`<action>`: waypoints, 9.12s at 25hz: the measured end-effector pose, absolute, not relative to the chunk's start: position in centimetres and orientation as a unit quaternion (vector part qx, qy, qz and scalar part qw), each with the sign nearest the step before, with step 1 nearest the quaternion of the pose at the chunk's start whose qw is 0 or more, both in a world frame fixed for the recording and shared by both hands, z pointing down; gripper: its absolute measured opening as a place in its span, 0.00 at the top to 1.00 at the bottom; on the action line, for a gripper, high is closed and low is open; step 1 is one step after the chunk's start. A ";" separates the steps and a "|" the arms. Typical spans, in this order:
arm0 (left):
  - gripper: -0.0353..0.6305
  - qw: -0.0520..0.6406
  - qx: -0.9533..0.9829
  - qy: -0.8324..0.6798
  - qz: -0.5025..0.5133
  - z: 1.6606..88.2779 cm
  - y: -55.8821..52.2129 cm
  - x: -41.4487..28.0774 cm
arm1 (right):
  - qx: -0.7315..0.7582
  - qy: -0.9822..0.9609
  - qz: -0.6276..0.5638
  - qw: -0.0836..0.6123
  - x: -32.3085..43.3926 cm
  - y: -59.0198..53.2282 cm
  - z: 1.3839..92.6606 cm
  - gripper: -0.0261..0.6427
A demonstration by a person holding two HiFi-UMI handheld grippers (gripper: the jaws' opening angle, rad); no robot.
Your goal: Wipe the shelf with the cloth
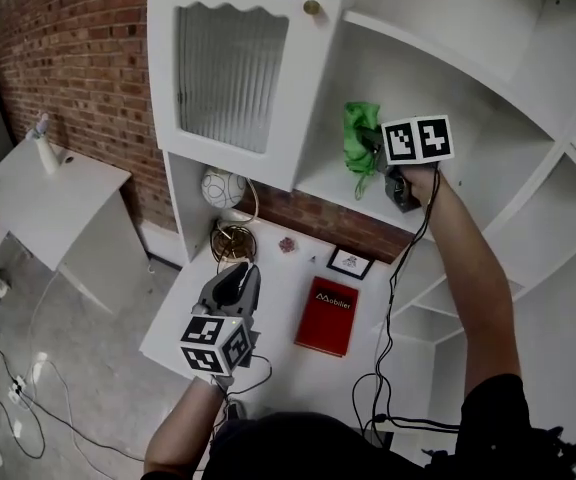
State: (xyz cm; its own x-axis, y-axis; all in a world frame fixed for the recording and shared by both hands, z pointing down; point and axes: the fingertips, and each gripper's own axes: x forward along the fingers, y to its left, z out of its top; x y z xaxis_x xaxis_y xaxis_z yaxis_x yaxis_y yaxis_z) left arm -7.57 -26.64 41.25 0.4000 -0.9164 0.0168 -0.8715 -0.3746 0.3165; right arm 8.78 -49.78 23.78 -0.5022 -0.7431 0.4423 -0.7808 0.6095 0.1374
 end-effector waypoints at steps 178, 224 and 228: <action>0.85 0.112 0.892 -0.438 0.018 43.9 -27.3 11.3 | 0.599 -0.794 -0.099 -0.018 28.6 -24.0 35.0 0.88; 0.85 0.119 0.889 -0.441 0.023 45.7 -26.6 7.6 | 0.612 -0.787 -0.068 0.030 28.1 -21.8 40.3 0.88; 0.85 0.118 0.889 -0.442 0.020 45.6 -26.6 6.9 | 0.613 -0.786 -0.071 0.031 27.6 -21.8 40.3 0.88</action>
